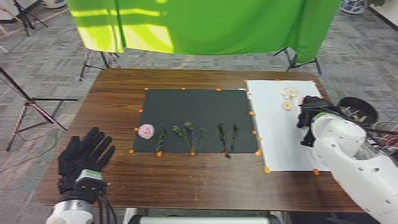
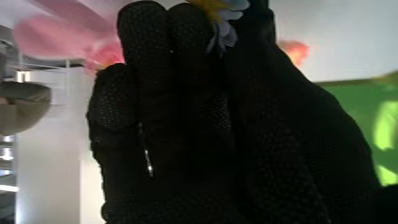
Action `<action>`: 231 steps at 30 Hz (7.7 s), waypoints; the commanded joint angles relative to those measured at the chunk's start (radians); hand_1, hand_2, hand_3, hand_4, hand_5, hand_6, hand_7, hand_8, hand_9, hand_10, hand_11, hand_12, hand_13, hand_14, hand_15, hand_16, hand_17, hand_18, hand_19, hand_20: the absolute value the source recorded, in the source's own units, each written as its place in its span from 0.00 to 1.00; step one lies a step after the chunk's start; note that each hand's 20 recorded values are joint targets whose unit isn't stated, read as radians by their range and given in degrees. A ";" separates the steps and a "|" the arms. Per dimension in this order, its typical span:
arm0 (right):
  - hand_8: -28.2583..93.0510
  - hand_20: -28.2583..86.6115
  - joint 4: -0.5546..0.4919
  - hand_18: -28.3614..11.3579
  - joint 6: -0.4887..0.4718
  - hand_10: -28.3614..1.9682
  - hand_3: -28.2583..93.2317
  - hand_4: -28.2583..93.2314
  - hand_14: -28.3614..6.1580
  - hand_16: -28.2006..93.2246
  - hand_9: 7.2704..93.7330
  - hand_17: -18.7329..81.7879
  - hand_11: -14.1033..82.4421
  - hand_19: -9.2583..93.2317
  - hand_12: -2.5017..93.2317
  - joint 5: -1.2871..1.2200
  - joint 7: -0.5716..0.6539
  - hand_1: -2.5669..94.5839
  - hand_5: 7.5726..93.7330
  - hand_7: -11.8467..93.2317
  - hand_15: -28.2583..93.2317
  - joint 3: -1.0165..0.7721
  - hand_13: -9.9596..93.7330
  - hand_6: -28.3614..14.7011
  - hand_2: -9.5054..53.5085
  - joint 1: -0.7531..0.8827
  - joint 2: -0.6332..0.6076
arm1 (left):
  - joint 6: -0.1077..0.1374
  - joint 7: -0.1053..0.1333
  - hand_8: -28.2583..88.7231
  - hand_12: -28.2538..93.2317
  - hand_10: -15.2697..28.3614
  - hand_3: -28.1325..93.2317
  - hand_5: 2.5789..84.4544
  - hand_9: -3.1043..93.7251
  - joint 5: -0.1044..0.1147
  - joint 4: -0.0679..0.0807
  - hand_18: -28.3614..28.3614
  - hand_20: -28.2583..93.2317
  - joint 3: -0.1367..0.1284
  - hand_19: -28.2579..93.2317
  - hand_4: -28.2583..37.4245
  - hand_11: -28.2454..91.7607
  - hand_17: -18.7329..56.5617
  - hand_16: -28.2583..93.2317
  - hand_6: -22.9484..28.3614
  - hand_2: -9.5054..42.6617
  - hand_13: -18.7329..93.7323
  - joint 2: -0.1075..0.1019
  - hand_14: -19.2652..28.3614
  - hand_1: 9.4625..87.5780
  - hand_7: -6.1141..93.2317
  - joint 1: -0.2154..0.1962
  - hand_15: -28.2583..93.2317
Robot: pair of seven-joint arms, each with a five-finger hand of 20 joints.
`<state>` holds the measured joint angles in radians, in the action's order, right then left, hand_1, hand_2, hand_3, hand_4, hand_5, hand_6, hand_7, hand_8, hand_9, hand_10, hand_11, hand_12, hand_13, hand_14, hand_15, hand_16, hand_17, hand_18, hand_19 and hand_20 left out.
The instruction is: Arrange flowers
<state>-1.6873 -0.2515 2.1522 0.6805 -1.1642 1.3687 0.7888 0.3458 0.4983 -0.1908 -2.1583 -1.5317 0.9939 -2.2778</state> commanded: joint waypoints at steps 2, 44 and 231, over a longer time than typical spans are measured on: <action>0.27 0.57 -0.176 0.20 0.121 0.60 0.80 0.00 0.59 0.60 0.99 0.50 0.22 0.86 0.45 0.056 -0.112 0.69 0.86 0.36 0.46 0.067 0.83 0.70 0.00 -0.050 -0.018 | -0.009 -0.016 0.17 0.32 0.73 0.83 0.49 0.36 0.001 0.004 0.76 0.31 -0.003 0.54 0.00 0.47 0.15 0.16 0.66 0.49 0.36 -0.002 0.75 0.23 0.23 0.000 0.57; 0.23 0.58 0.323 0.25 0.229 0.67 0.77 0.00 0.66 0.60 0.95 0.48 0.20 0.80 0.41 0.151 -0.422 0.68 0.82 0.36 0.43 0.530 0.80 0.74 0.00 -0.347 0.622 | -0.010 -0.079 0.17 0.32 0.73 0.83 0.49 0.36 -0.015 0.043 0.76 0.31 0.091 0.54 0.00 0.47 0.15 0.16 0.66 0.48 0.36 -0.023 0.75 0.23 0.23 0.122 0.57; 0.21 0.52 0.025 0.20 0.053 0.56 0.73 0.00 0.57 0.53 0.87 0.47 0.24 0.82 0.40 -0.121 0.143 0.67 0.71 0.30 0.53 -0.153 0.77 0.65 0.00 0.166 0.000 | 0.002 -0.012 0.16 0.32 0.73 0.83 0.50 0.37 0.010 0.015 0.76 0.31 0.020 0.54 0.00 0.48 0.15 0.16 0.66 0.49 0.37 0.024 0.75 0.23 0.24 0.013 0.57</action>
<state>-1.6853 -0.2979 2.0057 0.8173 -1.3247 1.4403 0.7794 0.3412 0.4989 -0.1854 -2.1401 -1.5097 1.0048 -2.2514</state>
